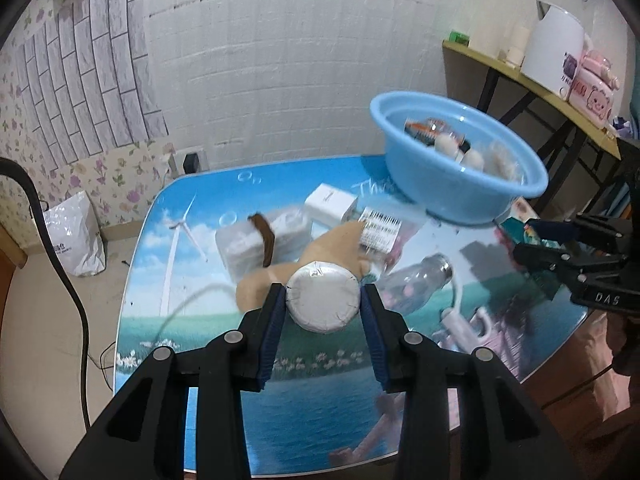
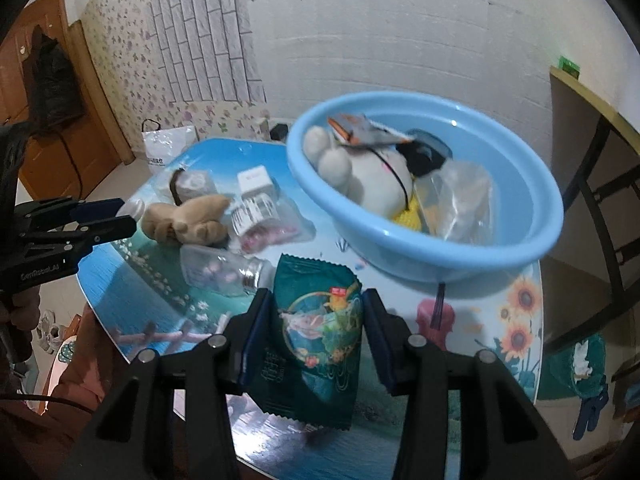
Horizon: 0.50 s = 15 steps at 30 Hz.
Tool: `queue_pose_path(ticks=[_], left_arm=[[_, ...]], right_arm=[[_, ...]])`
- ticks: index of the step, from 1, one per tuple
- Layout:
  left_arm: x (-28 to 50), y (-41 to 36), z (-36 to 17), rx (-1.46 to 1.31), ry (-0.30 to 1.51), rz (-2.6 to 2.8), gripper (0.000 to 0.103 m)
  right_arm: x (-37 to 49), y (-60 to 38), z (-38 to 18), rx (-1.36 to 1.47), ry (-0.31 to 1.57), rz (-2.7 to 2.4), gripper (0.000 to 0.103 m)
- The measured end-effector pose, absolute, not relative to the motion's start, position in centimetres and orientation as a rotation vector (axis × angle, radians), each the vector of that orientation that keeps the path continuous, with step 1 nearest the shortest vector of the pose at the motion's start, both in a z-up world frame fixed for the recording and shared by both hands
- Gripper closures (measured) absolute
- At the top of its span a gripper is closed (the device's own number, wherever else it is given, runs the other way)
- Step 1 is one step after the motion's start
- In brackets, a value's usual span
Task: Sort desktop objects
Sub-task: 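Carry the white lid and green packet up over the blue basin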
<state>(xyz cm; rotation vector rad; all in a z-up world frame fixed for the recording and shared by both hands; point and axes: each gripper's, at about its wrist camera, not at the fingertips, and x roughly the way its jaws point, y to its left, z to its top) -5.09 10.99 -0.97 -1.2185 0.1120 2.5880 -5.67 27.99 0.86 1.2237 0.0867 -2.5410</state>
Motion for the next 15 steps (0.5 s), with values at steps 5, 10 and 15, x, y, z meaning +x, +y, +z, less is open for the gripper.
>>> queue_pose_path(ticks=[5,10,15], left_arm=[[-5.4,11.6,0.7,-1.174,0.106,2.596,0.066],[-6.0,12.8,2.1,-1.111,0.135,2.596,0.066],[-7.9,14.5,2.7,-1.083,0.148,2.576,0.066]], right_arm=[[-5.6,28.0,2.1,1.179,0.075,-2.551,0.058],[-5.5,28.6,3.5,1.127,0.063,-2.576,0.058],[-6.6,29.3,4.3,1.102,0.071,-2.608,0.058]])
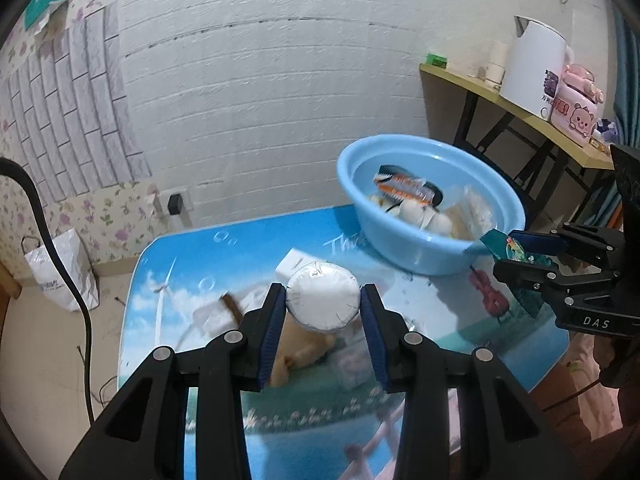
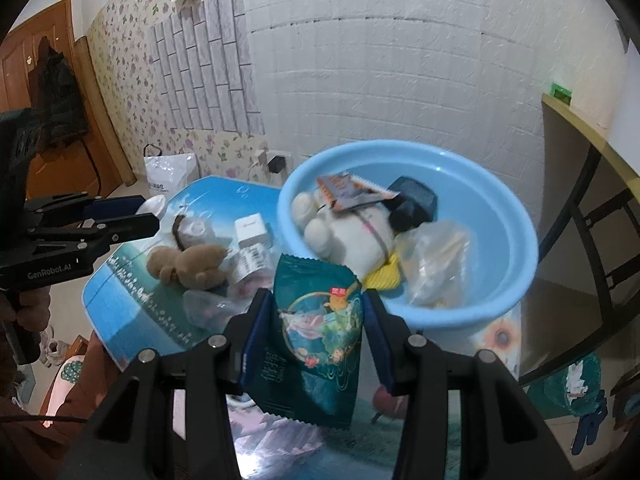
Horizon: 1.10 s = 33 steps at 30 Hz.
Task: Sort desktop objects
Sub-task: 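Carry the white lid and green packet up over the blue basin, then open both tools to drop the lid and green packet into the basin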
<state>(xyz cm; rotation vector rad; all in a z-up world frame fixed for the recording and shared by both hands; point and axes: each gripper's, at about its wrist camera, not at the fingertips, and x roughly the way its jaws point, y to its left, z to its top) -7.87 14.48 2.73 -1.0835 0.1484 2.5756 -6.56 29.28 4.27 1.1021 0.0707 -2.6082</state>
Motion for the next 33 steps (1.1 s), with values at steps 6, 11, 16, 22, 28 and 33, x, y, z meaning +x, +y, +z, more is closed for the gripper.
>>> queue_pose_path(ticks=[6,11,16,22,28,33], left_arm=[[-10.0,17.2,2.8,-1.062,0.165,2.534,0.066],[-11.3,19.6,3.1,-1.027,0.180,2.496,0.066],[-12.6,22.1,3.5,-0.998,0.200,2.455,0.066],[-14.4,24.8,3.9,-0.956,0.208,2.416,0.065],[-16.0,26.9,4.1,-0.922,0.203,2.390,0.037],[-16.6,26.7,4.5,-0.903,0.196,2.420,0.018]], right_arm=[[-8.2,31.3,4.6,1.103,0.033,-2.672,0.058],[-9.3,33.2,4.5,1.122,0.017,-2.716,0.058],[-10.6,34.5,4.2,1.140,0.006,-2.740,0.058],[-12.6,35.3,3.6,1.154,-0.030,-2.753,0.058],[-15.0,35.9,3.0,1.158,-0.077,-2.781,0.058],[-15.9,35.9,2.9,1.149,-0.083,-2.789,0.057]])
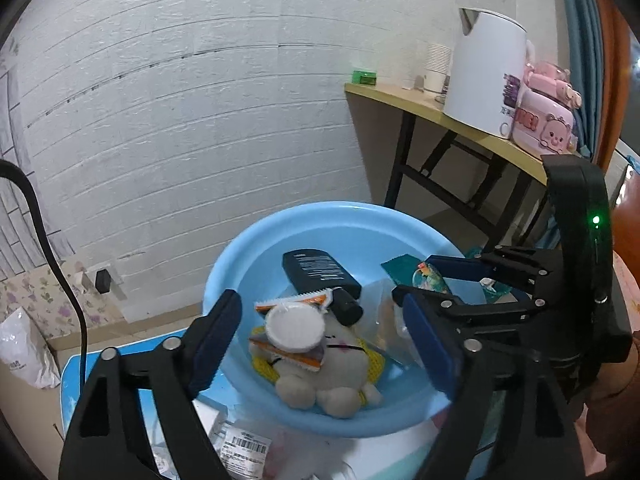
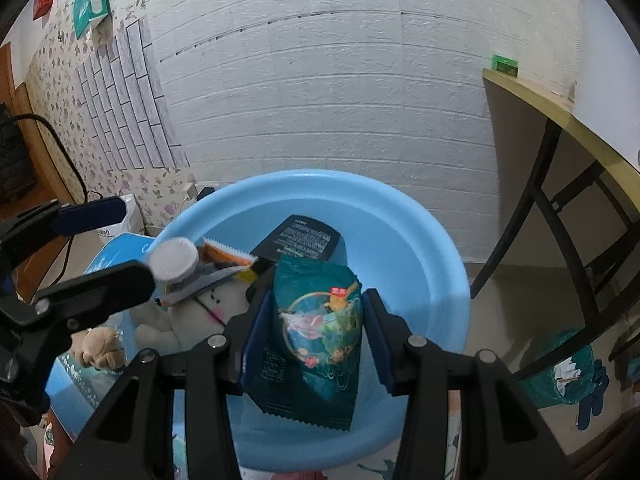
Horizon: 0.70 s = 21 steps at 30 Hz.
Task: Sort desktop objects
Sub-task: 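Open both tools to drop the lid and green packet into the basin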
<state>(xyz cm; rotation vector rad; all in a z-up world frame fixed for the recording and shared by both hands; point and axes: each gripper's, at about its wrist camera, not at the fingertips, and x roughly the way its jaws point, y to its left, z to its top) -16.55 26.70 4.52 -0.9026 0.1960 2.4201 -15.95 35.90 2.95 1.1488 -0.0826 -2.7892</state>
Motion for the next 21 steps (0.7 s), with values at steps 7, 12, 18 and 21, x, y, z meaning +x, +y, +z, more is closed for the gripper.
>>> queue_pose_path(ticks=[7,12,18,21], left_arm=[[-17.0,24.7,4.8,-0.923,0.174,2.484,0.008],[-16.6,22.9,4.7,-0.971,0.151,2.512,0.003],[-15.4,21.6,3.9,-1.055,0.155,2.529,0.003],[-15.1,21.1,3.2,-1.145,0.166,2.540,0.003]], right_arm=[[-16.1,35.8,3.3,1.116,-0.120,-2.808,0.029],[-15.1,35.4,4.0,1.080,-0.124,-2.811,0.025],[-13.3,35.3,4.5,1.069,-0.127,-2.831,0.025],[-12.7,35.2,4.2,1.097,-0.144,-2.832,0.025]])
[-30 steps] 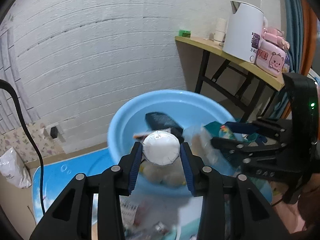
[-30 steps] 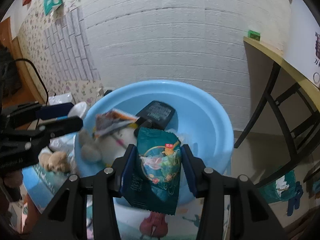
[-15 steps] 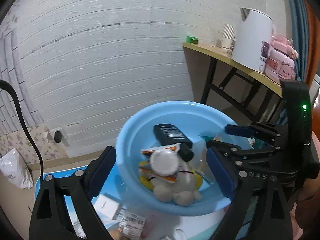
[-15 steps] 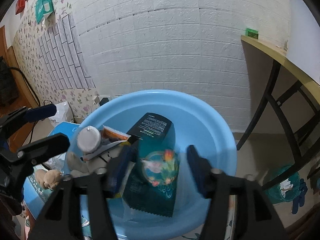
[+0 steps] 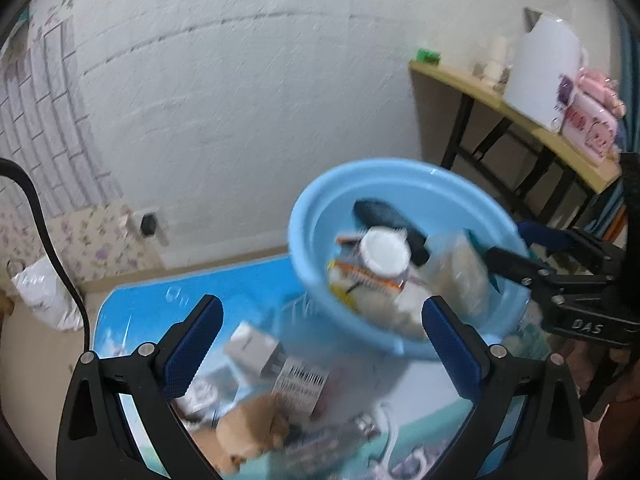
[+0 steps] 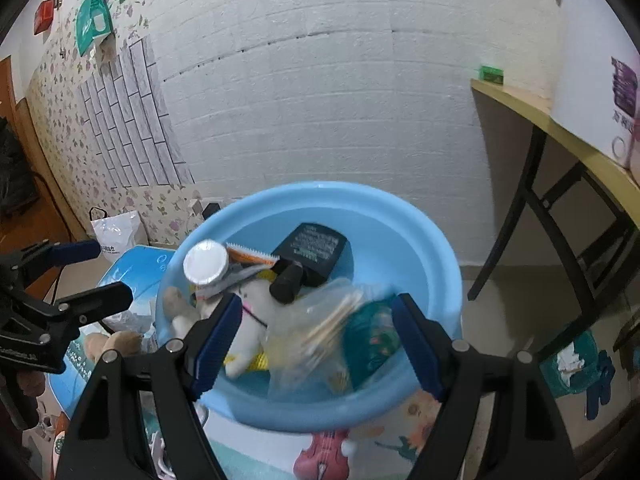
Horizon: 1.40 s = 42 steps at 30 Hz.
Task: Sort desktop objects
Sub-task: 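Open both tools to drop the lid and green packet into the basin, then withdraw both tools from the basin back toward the table items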
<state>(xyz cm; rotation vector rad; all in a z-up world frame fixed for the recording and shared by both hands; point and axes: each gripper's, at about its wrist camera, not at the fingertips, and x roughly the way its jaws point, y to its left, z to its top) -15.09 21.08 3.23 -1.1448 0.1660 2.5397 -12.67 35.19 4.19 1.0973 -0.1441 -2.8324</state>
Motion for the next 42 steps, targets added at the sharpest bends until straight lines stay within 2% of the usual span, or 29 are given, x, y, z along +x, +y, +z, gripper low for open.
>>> queue_pose_path(ticks=[22,32,36,39,42], left_arm=[[-11.1,15.9,1.1,-1.292,0.085,2.565,0.003],[-10.2,14.1,-0.2,-1.336,0.069,2.576,0.003],[-10.0,13.5,-0.7,-1.349,0.071,2.582,0.003],[-9.8,12.8,-1.2,-1.373,0.055,2.584,0.003],[-9.5,12.3,-1.7,-1.388,0.045,2.583,0.003]], right_arm=[[-8.7,32.7,2.7,1.178,-0.163,-2.804,0.025],[-7.9,32.2,2.1,1.200,-0.136,-2.798,0.023],[-7.0,31.2,1.8,1.161,-0.048,-2.775,0.023],[-6.5,30.6,1.4,1.169,-0.019,-2.757,0.018],[-6.3,30.3,0.8,1.189,-0.062,-2.739,0.017]])
